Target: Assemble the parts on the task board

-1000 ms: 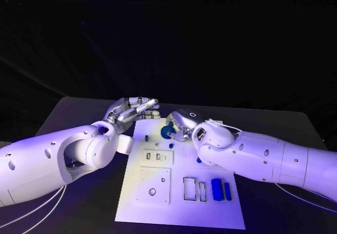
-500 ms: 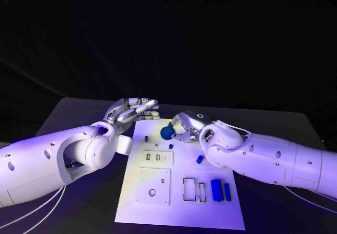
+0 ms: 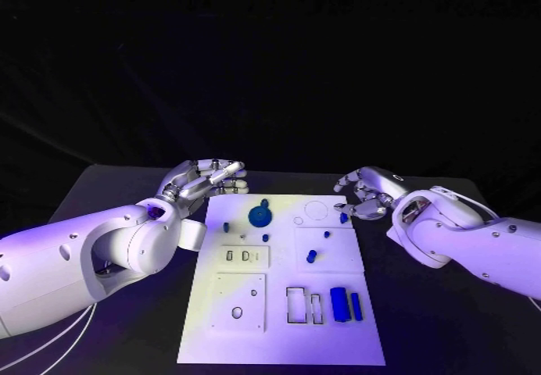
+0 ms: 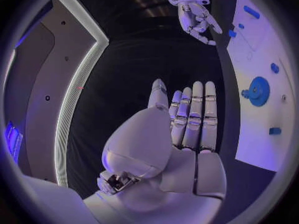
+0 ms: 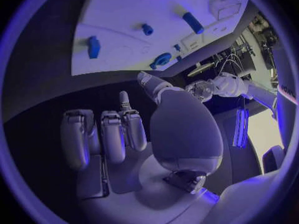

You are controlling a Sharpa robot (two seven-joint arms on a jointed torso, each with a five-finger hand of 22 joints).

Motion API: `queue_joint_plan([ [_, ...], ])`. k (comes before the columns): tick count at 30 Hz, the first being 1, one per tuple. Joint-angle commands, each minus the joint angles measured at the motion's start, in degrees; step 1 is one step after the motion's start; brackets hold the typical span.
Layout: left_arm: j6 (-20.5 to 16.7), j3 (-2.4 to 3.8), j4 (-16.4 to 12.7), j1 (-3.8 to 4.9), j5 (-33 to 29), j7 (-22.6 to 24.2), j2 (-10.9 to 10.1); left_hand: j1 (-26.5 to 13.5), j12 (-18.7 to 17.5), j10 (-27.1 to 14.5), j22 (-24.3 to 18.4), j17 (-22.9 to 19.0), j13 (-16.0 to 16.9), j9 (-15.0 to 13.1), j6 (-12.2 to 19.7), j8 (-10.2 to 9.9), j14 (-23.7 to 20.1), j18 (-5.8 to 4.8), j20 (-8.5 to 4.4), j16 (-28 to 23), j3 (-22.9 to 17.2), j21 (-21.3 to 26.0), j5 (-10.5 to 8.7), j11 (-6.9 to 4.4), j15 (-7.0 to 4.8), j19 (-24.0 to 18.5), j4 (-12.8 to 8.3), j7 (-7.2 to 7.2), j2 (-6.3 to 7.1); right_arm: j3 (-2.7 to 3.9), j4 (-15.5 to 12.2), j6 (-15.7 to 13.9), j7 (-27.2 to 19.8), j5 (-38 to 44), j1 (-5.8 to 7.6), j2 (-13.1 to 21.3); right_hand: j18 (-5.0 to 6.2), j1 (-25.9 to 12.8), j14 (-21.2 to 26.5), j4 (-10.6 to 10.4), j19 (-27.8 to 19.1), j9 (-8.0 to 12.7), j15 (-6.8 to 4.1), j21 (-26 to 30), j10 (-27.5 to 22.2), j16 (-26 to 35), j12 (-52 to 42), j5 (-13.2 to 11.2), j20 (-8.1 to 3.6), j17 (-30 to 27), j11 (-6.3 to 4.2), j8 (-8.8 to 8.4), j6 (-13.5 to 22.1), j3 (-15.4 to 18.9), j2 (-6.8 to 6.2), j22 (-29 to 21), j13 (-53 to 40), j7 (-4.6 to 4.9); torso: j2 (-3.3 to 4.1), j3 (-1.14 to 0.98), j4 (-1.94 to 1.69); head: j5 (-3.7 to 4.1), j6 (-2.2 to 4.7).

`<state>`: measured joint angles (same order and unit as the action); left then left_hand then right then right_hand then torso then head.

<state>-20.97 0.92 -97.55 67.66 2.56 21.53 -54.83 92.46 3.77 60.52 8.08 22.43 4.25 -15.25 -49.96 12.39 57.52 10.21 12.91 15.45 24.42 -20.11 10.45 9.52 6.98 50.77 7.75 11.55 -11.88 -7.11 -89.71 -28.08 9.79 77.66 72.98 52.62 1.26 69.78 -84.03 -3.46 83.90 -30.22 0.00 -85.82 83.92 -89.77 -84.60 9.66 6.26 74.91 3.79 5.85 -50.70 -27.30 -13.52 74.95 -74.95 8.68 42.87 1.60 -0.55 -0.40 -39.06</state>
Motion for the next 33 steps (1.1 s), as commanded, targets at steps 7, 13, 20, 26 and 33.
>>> queue_joint_plan([
  [7, 1.45, 0.04, 0.74, 0.08, -0.1, 0.23, 0.32, 0.17, -0.04, -0.28, 0.02, 0.05, -0.03, -0.05, 0.26, -0.36, -0.2, 0.06, 0.12, -0.32, 0.25, -0.26, -0.17, -0.01, 0.0, -0.44, -0.11, -0.02, -0.33, -0.07, 2.58, 3.72, -9.81, -10.09, -0.6, 3.13, 0.27, 1.48, -5.97, 1.07, 2.0, 0.65, 0.49, 0.42, -0.2, -0.23, 0.67, 0.28, 0.39, 15.09, 0.61, -0.69, 1.09, -0.21, -0.01, 11.02, -8.09, 0.4, -0.45, -0.63, 0.68, 0.56, -0.26],
  [13, 1.57, 0.03, 1.2, 0.07, -0.1, 0.1, 0.4, 0.21, -0.02, -0.25, 0.02, 0.12, -0.02, -0.09, 0.23, -0.35, -0.21, 0.06, 0.12, -0.33, 0.31, -0.27, -0.16, -0.02, 0.0, -0.46, -0.14, -0.04, -0.37, -0.09, 4.82, 4.24, -10.52, -10.26, -1.74, 2.69, 0.25, 1.97, -5.97, 1.45, 2.03, 0.73, 0.56, 0.39, -0.25, -0.23, 0.71, 0.49, 0.46, 15.09, 0.65, -0.59, 0.99, -0.4, 0.01, 11.07, -8.05, 0.43, -0.47, -0.77, 0.44, 0.78, -0.17],
  [20, 1.62, 0.03, 1.53, 0.06, -0.1, 0.0, 0.4, 0.3, -0.02, -0.25, 0.02, 0.17, -0.02, -0.12, 0.23, -0.35, -0.22, 0.06, 0.12, -0.35, 0.32, -0.27, -0.12, -0.02, 0.0, -0.47, -0.19, -0.06, -0.43, -0.09, 6.53, 4.75, -10.92, -9.96, -2.63, 1.57, 0.26, 2.45, -5.97, 1.89, 2.03, 0.82, 0.59, 0.41, -0.13, -0.23, 0.58, 1.07, 0.51, 15.09, 0.66, -0.44, 0.81, -0.83, 0.13, 11.09, -8.19, 0.45, -0.38, -0.7, 0.38, 0.72, -0.34],
  [26, 1.62, 0.04, 1.52, 0.07, -0.1, -0.03, 0.3, 0.3, -0.02, -0.25, 0.02, 0.17, -0.02, -0.12, 0.23, -0.35, -0.22, 0.06, 0.12, -0.35, 0.32, -0.27, -0.12, -0.02, 0.0, -0.47, -0.19, -0.06, -0.43, -0.11, 7.26, 5.32, -11.14, -9.86, -3.34, 0.8, 0.24, 2.6, -5.97, 2.16, 2.09, 0.86, 0.58, 0.36, 0.05, -0.23, 0.39, 1.58, 0.53, 15.09, 0.64, -0.17, 0.37, -1.25, 0.22, 11.16, -8.4, 0.41, -0.38, -0.63, 0.46, 0.64, -0.71],
  [33, 1.66, 0.04, 1.43, 0.07, -0.1, -0.05, 0.18, 0.68, -0.03, -0.26, 0.01, 0.36, -0.03, -0.22, 0.25, -0.38, -0.33, 0.06, 0.12, -0.44, 0.37, -0.3, 0.2, -0.03, 0.01, -0.56, -0.41, -0.1, -0.69, -0.14, 8.5, 5.81, -11.13, -9.84, -3.97, -0.51, 0.22, 2.78, -5.97, 2.41, 2.14, 0.91, 0.53, 0.31, 0.24, -0.23, 0.22, 1.87, 0.51, 15.09, 0.57, 0.09, -0.14, -1.79, 0.43, 11.22, -8.58, 0.34, -0.39, -0.69, 0.43, 0.5, -0.9],
])
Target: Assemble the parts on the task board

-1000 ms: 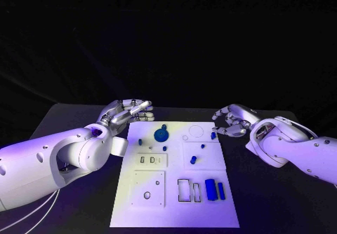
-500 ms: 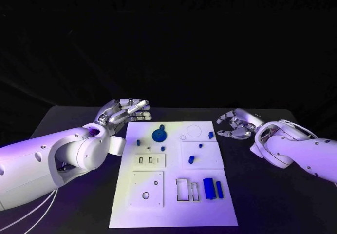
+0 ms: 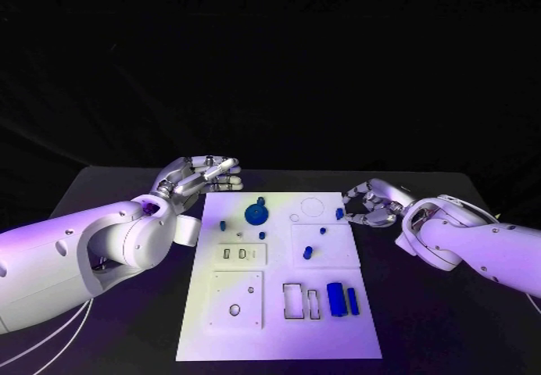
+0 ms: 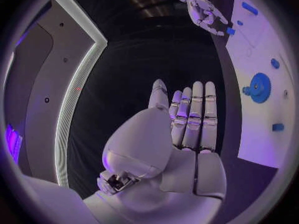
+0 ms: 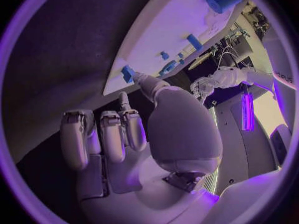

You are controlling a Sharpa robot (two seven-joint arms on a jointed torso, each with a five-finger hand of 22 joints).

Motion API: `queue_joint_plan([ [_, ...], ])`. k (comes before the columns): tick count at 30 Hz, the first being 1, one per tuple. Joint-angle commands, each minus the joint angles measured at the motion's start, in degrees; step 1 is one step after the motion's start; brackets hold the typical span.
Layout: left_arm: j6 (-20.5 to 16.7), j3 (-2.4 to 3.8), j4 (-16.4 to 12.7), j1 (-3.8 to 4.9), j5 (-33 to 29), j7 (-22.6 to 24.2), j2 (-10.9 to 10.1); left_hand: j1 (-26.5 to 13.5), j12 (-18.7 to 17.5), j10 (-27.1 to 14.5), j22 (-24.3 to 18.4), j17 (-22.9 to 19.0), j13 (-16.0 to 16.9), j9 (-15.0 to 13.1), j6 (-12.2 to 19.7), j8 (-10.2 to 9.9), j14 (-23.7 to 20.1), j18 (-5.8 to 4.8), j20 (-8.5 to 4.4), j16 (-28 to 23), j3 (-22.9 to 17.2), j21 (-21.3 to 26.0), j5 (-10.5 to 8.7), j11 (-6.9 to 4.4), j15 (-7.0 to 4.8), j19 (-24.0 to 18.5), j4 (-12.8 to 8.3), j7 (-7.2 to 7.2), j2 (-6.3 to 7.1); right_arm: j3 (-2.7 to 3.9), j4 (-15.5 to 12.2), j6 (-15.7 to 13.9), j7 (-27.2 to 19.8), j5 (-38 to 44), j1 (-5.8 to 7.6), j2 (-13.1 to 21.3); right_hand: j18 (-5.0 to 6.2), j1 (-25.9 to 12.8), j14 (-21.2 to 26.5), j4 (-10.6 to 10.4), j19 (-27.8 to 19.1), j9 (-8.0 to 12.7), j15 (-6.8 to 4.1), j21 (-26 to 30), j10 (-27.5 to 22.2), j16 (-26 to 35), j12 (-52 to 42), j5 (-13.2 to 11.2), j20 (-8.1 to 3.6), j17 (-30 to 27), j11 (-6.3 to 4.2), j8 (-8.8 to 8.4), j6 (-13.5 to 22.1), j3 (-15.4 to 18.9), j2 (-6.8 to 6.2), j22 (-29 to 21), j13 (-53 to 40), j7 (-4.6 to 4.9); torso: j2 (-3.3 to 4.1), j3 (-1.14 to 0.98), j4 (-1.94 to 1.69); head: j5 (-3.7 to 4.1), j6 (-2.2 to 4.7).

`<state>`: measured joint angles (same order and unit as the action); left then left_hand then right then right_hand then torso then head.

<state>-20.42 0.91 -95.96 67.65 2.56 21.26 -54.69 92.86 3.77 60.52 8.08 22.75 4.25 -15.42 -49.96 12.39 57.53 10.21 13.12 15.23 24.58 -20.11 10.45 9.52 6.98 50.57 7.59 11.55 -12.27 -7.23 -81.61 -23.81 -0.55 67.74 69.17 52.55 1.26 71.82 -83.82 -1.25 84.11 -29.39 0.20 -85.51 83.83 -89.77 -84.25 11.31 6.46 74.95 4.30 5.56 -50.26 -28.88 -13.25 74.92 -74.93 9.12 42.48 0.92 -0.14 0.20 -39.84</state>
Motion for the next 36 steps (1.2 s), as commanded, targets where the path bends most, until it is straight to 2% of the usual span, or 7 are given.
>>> queue_joint_plan([
  [1, 1.12, 0.05, -0.18, 0.08, -0.1, 0.22, 0.04, 0.35, -0.03, -0.26, 0.01, 0.08, -0.03, -0.06, 0.25, -0.38, -0.35, 0.06, -0.08, -0.23, 0.22, -0.3, 0.27, -0.03, 0.01, -0.37, -0.28, -0.1, -0.33, -0.03, 0.59, 1.66, -0.78, 0.08, -0.21, -0.64, 0.22, 0.73, -6.18, 0.2, 1.93, 0.09, 0.33, 0.0, 0.33, -0.23, -0.13, 0.22, 0.31, 15.05, 0.07, 0.38, -0.58, -0.22, 0.16, 11.25, -8.6, -0.1, 0.02, -0.01, -0.04, -0.09, -0.16],
  [4, 1.15, 0.05, -0.23, 0.08, -0.1, 0.22, 0.03, 0.35, -0.03, -0.26, 0.01, 0.08, -0.03, -0.06, 0.25, -0.38, -0.35, 0.06, -0.08, -0.23, 0.22, -0.3, 0.27, -0.03, 0.01, -0.37, -0.28, -0.1, -0.33, -0.07, 1.1, 1.86, -0.76, 0.09, -0.37, -1.17, 0.21, 0.8, -6.18, 0.3, 1.96, 0.11, 0.3, -0.02, 0.38, -0.23, -0.18, 0.33, 0.3, 15.05, 0.04, 0.48, -0.78, -0.44, 0.25, 11.28, -8.65, -0.13, 0.01, -0.02, -0.12, -0.05, -0.22],
  [12, 1.14, 0.05, -0.34, 0.08, -0.1, 0.19, -0.1, 0.38, -0.03, -0.26, 0.01, 0.11, -0.03, -0.08, 0.26, -0.39, -0.36, 0.06, -0.08, -0.24, 0.24, -0.31, 0.3, -0.03, 0.01, -0.38, -0.3, -0.1, -0.35, -0.1, 1.98, 1.76, -0.64, 0.09, -0.72, -2.38, 0.19, 0.86, -6.18, 0.46, 2.03, 0.2, 0.25, -0.09, 0.58, -0.23, -0.35, 0.5, 0.25, 15.05, -0.02, 0.69, -1.24, -1.05, 0.53, 11.36, -8.84, -0.18, -0.02, -0.07, 0.11, -0.34, -0.35],
  [17, 1.21, 0.06, -0.41, 0.09, -0.1, 0.17, -0.08, 0.38, -0.03, -0.26, 0.01, 0.11, -0.03, -0.08, 0.26, -0.39, -0.36, 0.06, -0.08, -0.24, 0.24, -0.31, 0.3, -0.03, 0.01, -0.38, -0.3, -0.1, -0.35, -0.11, 2.36, 1.61, -0.43, 0.09, -0.78, -2.8, 0.14, 0.77, -6.18, 0.5, 2.16, 0.28, 0.19, -0.22, 0.85, -0.23, -0.61, 0.39, 0.2, 15.05, -0.09, 0.93, -1.78, -1.68, 0.93, 11.49, -9.11, -0.27, 0.02, -0.06, -0.01, -0.35, -0.43],
  [20, 1.23, 0.06, -0.43, 0.09, -0.1, 0.16, -0.07, 0.38, -0.03, -0.26, 0.01, 0.11, -0.03, -0.08, 0.26, -0.39, -0.36, 0.06, -0.08, -0.24, 0.24, -0.31, 0.3, -0.03, 0.01, -0.38, -0.3, -0.1, -0.35, -0.12, 2.66, 1.64, -0.32, 0.07, -0.79, -3.09, 0.12, 0.69, -6.18, 0.5, 2.22, 0.32, 0.17, -0.29, 0.93, -0.23, -0.67, 0.27, 0.18, 15.05, -0.12, 1.01, -1.97, -1.88, 1.05, 11.56, -9.17, -0.3, 0.02, -0.01, 0.05, -0.39, -0.49],
  [26, 1.25, 0.06, -0.41, 0.09, -0.1, 0.13, -0.01, 0.42, -0.04, -0.27, 0.01, 0.19, -0.03, -0.11, 0.27, -0.4, -0.39, 0.06, -0.07, -0.28, 0.34, -0.31, 0.3, -0.02, 0.02, -0.42, -0.33, -0.08, -0.39, -0.16, 3.23, 1.7, -0.14, 0.05, -0.83, -3.64, 0.08, 0.59, -6.18, 0.63, 2.34, 0.38, 0.03, -0.41, 1.15, -0.23, -0.88, 0.02, 0.07, 15.05, -0.29, 1.41, -2.84, -2.62, 1.48, 11.69, -9.39, -0.51, 0.1, -0.08, 0.01, -0.53, -0.68],
  [36, 1.22, 0.06, -0.39, 0.09, -0.1, 0.07, -0.07, 0.42, -0.04, -0.27, 0.01, 0.19, -0.03, -0.11, 0.27, -0.4, -0.39, 0.06, -0.07, -0.28, 0.34, -0.31, 0.3, -0.02, 0.02, -0.42, -0.33, -0.08, -0.39, -0.17, 3.42, 0.89, 0.09, 0.05, -0.86, -3.89, 0.06, 0.01, -6.18, 1.04, 2.43, -0.29, -0.78, -0.45, 1.71, -0.23, -1.38, -0.85, -0.6, 15.05, -1.3, 3.48, -6.6, -4.01, 2.84, 11.82, -9.95, -1.71, 0.02, -0.08, 0.08, -0.65, -0.91],
])
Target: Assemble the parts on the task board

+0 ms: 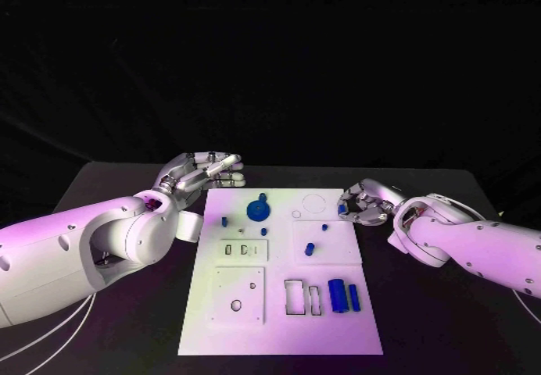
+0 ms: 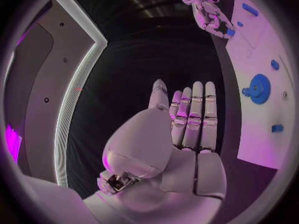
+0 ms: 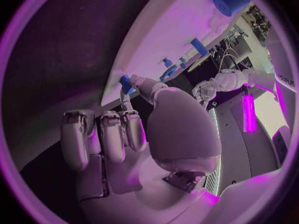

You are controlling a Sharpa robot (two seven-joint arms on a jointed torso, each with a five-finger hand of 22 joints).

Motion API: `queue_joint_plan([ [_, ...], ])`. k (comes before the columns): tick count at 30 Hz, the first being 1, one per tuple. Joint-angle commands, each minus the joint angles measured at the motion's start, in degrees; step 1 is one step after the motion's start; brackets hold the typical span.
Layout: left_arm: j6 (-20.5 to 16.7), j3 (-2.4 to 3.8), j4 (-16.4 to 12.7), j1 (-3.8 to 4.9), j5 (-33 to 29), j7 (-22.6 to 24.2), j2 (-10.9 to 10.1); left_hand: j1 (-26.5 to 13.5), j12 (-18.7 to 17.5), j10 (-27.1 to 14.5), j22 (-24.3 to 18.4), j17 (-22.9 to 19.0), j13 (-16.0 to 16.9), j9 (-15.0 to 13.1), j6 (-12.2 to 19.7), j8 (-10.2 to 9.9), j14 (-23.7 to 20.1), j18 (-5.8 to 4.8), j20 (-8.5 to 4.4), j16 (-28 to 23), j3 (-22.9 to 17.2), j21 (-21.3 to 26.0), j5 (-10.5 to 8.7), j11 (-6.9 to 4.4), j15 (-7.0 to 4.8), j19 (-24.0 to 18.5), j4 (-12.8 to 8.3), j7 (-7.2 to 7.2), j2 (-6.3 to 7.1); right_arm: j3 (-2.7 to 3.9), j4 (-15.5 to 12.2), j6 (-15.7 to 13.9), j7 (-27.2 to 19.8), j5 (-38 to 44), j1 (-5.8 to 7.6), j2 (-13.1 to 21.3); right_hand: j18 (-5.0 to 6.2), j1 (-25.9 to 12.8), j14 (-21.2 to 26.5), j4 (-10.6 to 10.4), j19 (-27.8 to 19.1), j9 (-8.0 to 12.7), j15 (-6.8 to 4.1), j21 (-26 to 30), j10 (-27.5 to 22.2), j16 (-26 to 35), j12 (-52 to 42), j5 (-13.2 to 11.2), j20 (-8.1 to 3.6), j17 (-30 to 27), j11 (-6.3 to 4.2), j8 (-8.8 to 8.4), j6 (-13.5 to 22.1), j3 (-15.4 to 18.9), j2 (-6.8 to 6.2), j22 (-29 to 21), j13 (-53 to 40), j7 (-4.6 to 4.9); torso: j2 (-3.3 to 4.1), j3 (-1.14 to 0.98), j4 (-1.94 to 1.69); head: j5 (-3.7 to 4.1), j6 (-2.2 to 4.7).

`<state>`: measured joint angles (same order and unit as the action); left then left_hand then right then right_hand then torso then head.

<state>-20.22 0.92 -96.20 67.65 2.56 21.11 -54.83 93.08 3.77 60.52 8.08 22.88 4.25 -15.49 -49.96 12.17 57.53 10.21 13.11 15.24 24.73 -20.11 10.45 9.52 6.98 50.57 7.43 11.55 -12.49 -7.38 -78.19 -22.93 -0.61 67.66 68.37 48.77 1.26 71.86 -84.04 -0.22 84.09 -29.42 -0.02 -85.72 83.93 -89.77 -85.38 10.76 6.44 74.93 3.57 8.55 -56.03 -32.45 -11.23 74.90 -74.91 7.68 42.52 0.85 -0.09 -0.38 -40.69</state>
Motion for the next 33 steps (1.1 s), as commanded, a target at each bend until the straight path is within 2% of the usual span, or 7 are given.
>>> queue_joint_plan([
  [1, 1.03, 0.05, -0.15, 0.09, -0.1, 0.21, 0.07, 0.21, -0.04, -0.27, 0.01, 0.05, -0.03, -0.05, 0.27, -0.17, -0.4, 0.05, -0.07, -0.28, 0.18, -0.32, 0.3, -0.02, 0.02, -0.42, -0.18, -0.08, -0.17, -0.02, 0.0, -0.23, 0.26, 0.17, -0.06, -0.12, 0.05, -0.07, -5.96, 0.1, 2.49, -0.46, -0.72, -0.28, 1.69, -0.23, -0.33, -0.33, -0.71, 15.07, -0.77, 0.86, -1.4, -0.53, 1.02, 11.88, -10.05, -0.5, -0.01, 0.0, 0.03, -0.06, -0.06],
  [5, 1.06, 0.05, -0.14, 0.09, -0.1, 0.17, 0.07, 0.22, -0.04, -0.28, 0.0, 0.13, -0.03, -0.09, 0.29, -0.19, -0.43, 0.05, -0.07, -0.31, 0.27, -0.32, 0.3, -0.01, 0.03, -0.46, -0.19, -0.06, -0.22, -0.02, -0.01, -1.55, 0.82, 0.64, -0.06, -0.18, 0.01, -0.05, -5.96, 0.55, 2.62, -1.28, -1.34, -0.39, 1.96, -0.23, -0.55, -0.38, -1.28, 15.07, -1.47, 2.11, -3.07, -0.88, 1.88, 12.02, -10.33, -1.3, -0.05, -0.04, 0.02, 0.0, -0.06],
  [14, 1.1, 0.05, -0.07, 0.08, -0.1, 0.13, 0.01, 0.22, -0.04, -0.28, 0.0, 0.13, -0.03, -0.09, 0.29, -0.19, -0.43, 0.05, -0.07, -0.31, 0.27, -0.32, 0.3, -0.01, 0.03, -0.46, -0.19, -0.06, -0.22, 0.0, -1.0, -5.16, 1.98, 1.9, -0.05, -0.03, -0.11, 0.34, -5.96, 1.14, 2.94, -1.81, -1.7, -0.75, 2.21, -0.23, -0.75, -0.72, -1.65, 15.07, -1.83, 2.63, -3.45, -1.4, 2.69, 12.33, -10.58, -1.64, -0.11, -0.09, 0.09, -0.12, -0.04],
  [18, 1.09, 0.04, 0.06, 0.08, -0.1, 0.08, -0.07, 0.22, -0.04, -0.28, 0.0, 0.13, -0.03, -0.09, 0.29, -0.19, -0.43, 0.05, -0.07, -0.31, 0.27, -0.32, 0.3, -0.01, 0.03, -0.46, -0.19, -0.06, -0.22, 0.1, -3.9, -5.7, 4.14, 2.57, 0.55, 0.44, -0.21, 0.45, -5.96, 1.41, 3.2, -2.05, -1.82, -1.04, 2.15, -0.23, -0.66, -1.27, -1.81, 15.07, -1.92, 2.81, -3.47, -1.8, 3.19, 12.57, -10.49, -1.71, -0.22, -0.05, 0.26, -0.44, -0.06],
  [25, 1.17, 0.04, 0.51, 0.08, -0.1, 0.01, 0.22, 0.25, -0.04, -0.28, 0.0, 0.22, -0.03, -0.13, 0.31, -0.21, -0.46, 0.04, -0.06, -0.34, 0.37, -0.32, 0.29, 0.0, 0.04, -0.51, -0.21, -0.05, -0.27, 0.23, -11.0, -5.47, 10.46, 4.24, 3.19, 0.39, -0.25, 0.31, -5.96, 1.47, 3.31, -2.18, -1.86, -1.16, 2.04, -0.23, -0.52, -1.56, -1.89, 15.07, -1.94, 2.85, -3.32, -2.08, 3.54, 12.68, -10.34, -1.7, -0.5, 0.08, 0.34, -0.66, -0.12],
  [29, 1.21, 0.04, 0.88, 0.08, -0.1, -0.04, 0.53, 0.25, -0.04, -0.28, 0.0, 0.22, -0.03, -0.13, 0.31, -0.21, -0.46, 0.04, -0.06, -0.34, 0.37, -0.32, 0.29, 0.0, 0.04, -0.51, -0.21, -0.05, -0.27, 0.2, -14.12, -4.94, 13.71, 5.29, 4.04, -1.65, -0.31, 0.13, -5.96, 1.5, 3.46, -2.38, -1.9, -1.33, 1.9, -0.23, -0.33, -1.14, -1.94, 15.07, -1.99, 3.03, -3.38, -2.38, 3.9, 12.83, -10.15, -1.77, -0.67, 0.13, 0.42, -1.55, -0.43],
  [33, 1.27, 0.04, 1.31, 0.08, -0.1, -0.07, 0.81, 0.25, -0.04, -0.28, -0.01, 0.24, -0.03, -0.15, 0.3, -0.21, -0.48, 0.04, -0.05, -0.36, 0.42, -0.32, 0.24, 0.0, 0.05, -0.53, -0.22, -0.05, -0.27, 0.07, -15.99, -4.31, 15.89, 6.29, 4.11, -4.33, -0.33, 0.08, -5.96, 1.58, 3.51, -2.5, -1.94, -1.39, 1.79, -0.23, -0.2, -0.85, -1.98, 15.07, -2.03, 3.14, -3.44, -2.52, 4.03, 12.88, -10.01, -1.81, -0.81, 0.16, 0.31, -2.08, -0.72],
])
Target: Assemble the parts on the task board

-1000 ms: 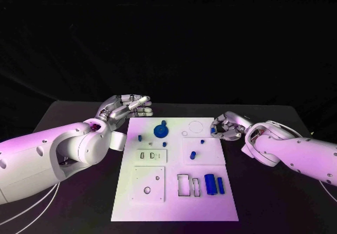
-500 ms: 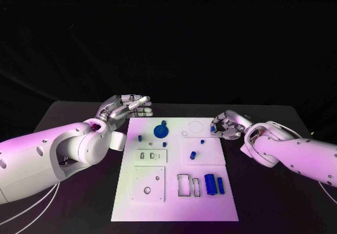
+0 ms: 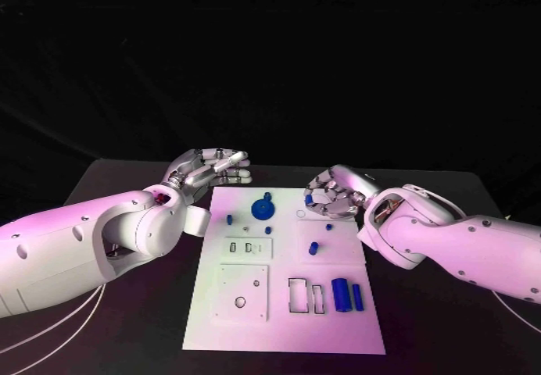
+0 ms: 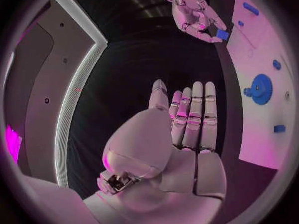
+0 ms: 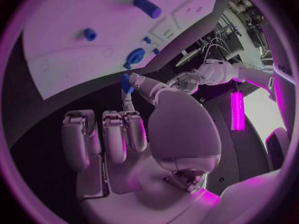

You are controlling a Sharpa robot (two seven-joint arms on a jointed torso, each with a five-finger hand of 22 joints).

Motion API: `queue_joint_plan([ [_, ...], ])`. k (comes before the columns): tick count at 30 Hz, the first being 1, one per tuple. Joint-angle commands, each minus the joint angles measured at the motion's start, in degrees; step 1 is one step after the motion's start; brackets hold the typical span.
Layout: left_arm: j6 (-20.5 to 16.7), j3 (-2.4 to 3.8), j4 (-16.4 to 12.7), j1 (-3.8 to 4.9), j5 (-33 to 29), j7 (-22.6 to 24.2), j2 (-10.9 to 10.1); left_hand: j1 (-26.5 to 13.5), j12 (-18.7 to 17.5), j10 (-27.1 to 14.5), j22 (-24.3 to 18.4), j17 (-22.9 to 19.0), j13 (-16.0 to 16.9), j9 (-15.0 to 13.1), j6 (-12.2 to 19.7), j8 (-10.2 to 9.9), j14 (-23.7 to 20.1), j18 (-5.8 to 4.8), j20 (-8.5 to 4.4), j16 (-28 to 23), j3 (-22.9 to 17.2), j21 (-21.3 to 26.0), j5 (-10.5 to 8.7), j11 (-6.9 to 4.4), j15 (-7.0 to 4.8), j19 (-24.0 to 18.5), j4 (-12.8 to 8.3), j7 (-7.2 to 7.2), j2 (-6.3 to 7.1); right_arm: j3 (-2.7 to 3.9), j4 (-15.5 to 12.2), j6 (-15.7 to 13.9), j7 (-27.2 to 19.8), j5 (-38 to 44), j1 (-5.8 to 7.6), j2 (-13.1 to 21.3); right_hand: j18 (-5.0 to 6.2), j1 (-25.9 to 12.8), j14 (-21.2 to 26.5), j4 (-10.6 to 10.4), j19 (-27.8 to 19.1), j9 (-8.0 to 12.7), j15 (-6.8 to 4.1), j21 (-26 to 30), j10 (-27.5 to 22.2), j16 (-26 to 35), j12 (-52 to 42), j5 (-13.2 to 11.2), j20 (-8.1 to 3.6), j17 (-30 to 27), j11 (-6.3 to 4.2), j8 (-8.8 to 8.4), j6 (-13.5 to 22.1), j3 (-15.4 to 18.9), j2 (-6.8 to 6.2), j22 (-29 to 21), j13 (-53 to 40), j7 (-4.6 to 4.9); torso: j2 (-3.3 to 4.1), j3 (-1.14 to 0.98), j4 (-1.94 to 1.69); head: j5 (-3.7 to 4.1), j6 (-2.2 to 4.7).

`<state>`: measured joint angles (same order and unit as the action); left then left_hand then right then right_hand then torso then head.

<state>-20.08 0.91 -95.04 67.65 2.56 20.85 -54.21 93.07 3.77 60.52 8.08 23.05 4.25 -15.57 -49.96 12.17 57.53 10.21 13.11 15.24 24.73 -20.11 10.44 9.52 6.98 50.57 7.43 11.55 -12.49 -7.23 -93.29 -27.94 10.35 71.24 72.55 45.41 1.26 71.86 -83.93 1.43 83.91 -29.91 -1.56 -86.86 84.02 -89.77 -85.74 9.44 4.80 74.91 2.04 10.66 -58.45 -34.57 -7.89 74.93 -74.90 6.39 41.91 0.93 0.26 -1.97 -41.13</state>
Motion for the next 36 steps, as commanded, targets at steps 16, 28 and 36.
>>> queue_joint_plan([
  [16, 1.21, 0.05, 1.68, 0.09, -0.1, 0.15, 1.04, 0.25, -0.03, -0.26, -0.01, 0.11, -0.03, -0.09, 0.29, -0.21, -0.52, 0.04, -0.05, -0.39, 0.49, -0.32, 0.18, 0.0, 0.06, -0.57, -0.23, -0.05, -0.28, -1.01, 0.53, 3.61, 10.73, 11.26, -4.84, -13.8, -0.14, -0.56, -6.07, 0.14, 3.21, -2.33, -0.49, 0.36, 1.32, -0.23, 0.64, 1.37, -0.44, 15.09, -0.56, 1.25, -0.95, -0.45, 0.4, 12.42, -9.52, -0.57, -0.16, 0.23, -0.18, -2.09, -0.62],
  [28, 1.17, 0.05, 1.6, 0.09, -0.1, 0.04, 1.16, 0.33, -0.02, -0.24, -0.02, 0.18, -0.03, -0.14, 0.27, -0.2, -0.59, 0.03, -0.04, -0.44, 0.56, -0.31, 0.12, 0.0, 0.07, -0.63, -0.29, -0.06, -0.32, -1.09, 2.62, 3.87, 12.62, 15.39, -7.19, -16.79, -0.2, -1.5, -6.07, 0.13, 3.38, -2.59, -0.62, 0.18, 1.38, -0.23, 0.68, 1.43, -0.55, 15.09, -0.73, 1.51, -1.11, -0.19, -0.16, 12.58, -9.5, -0.77, -0.05, 0.15, 0.16, -3.12, -1.23],
  [36, 1.25, 0.05, 1.51, 0.09, -0.1, -0.04, 1.06, 0.36, -0.02, -0.23, -0.03, 0.21, -0.02, -0.16, 0.26, -0.2, -0.63, 0.02, -0.03, -0.47, 0.6, -0.3, 0.1, 0.0, 0.09, -0.67, -0.3, -0.06, -0.35, -1.12, 3.33, 4.09, 13.03, 16.27, -7.7, -17.32, -0.26, -2.57, -6.07, -0.05, 3.54, -2.72, -0.75, 0.02, 1.46, -0.23, 0.67, 1.33, -0.66, 15.09, -0.87, 1.62, -1.2, 0.14, -0.87, 12.72, -9.52, -0.94, -0.02, 0.08, 0.13, -3.26, -1.7],
])
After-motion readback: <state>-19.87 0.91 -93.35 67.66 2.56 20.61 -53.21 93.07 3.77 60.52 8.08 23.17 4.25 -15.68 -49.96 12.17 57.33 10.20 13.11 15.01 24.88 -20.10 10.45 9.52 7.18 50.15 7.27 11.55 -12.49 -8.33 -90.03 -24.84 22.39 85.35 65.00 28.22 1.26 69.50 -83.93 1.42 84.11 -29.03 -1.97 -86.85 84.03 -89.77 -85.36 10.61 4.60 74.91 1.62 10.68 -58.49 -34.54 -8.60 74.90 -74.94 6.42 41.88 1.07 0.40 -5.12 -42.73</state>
